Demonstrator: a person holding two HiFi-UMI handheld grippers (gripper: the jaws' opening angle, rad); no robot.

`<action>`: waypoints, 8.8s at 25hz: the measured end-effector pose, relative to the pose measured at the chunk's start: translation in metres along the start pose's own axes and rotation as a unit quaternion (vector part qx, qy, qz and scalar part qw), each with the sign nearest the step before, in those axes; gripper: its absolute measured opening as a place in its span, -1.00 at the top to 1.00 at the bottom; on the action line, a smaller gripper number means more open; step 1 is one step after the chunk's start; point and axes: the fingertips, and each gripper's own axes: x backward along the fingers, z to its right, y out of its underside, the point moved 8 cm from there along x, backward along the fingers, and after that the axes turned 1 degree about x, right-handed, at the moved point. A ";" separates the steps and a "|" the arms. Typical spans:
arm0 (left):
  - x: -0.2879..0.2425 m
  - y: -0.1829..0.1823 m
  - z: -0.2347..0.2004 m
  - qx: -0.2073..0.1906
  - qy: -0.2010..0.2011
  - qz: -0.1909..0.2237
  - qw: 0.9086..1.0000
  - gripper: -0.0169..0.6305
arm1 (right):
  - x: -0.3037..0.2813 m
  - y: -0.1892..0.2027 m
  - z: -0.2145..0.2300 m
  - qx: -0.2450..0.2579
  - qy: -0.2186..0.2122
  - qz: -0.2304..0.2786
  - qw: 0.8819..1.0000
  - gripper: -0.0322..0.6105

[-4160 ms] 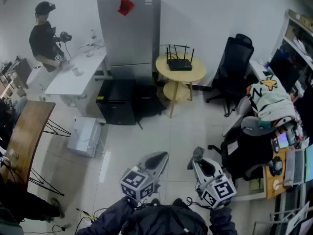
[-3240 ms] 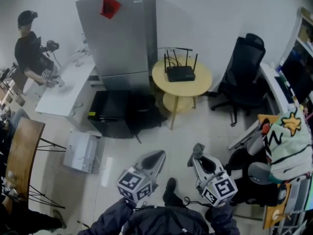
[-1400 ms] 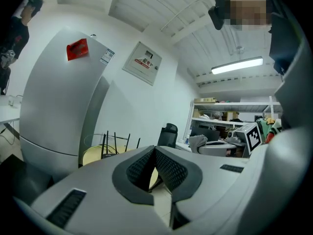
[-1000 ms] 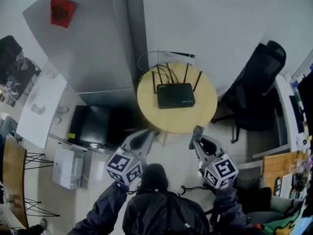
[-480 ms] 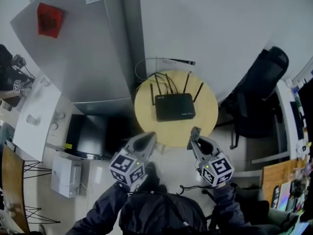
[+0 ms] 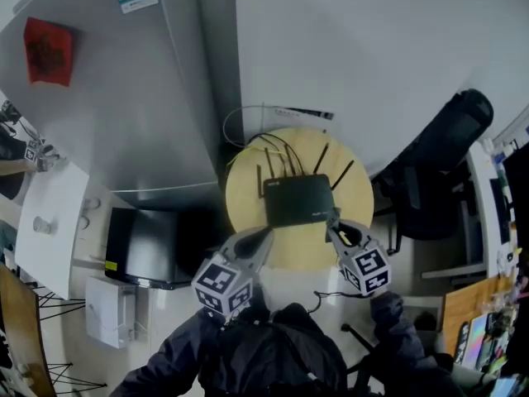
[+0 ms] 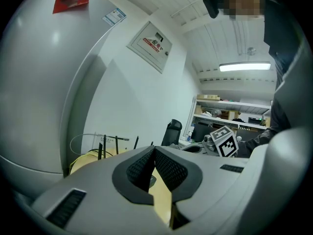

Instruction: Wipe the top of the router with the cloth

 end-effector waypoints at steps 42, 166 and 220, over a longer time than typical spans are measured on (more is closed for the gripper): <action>-0.074 -0.031 -0.086 0.042 -0.077 -0.013 0.996 0.94 | -0.294 0.019 0.000 0.390 -0.155 -0.229 0.878 0.68; -0.091 -0.037 -0.122 0.021 -0.053 -0.036 0.998 0.94 | -0.253 0.069 0.078 0.353 -0.101 -0.305 0.879 0.68; -0.097 -0.036 -0.126 0.024 -0.044 -0.048 0.998 0.94 | -0.236 0.103 0.107 0.362 -0.005 -0.370 0.856 0.68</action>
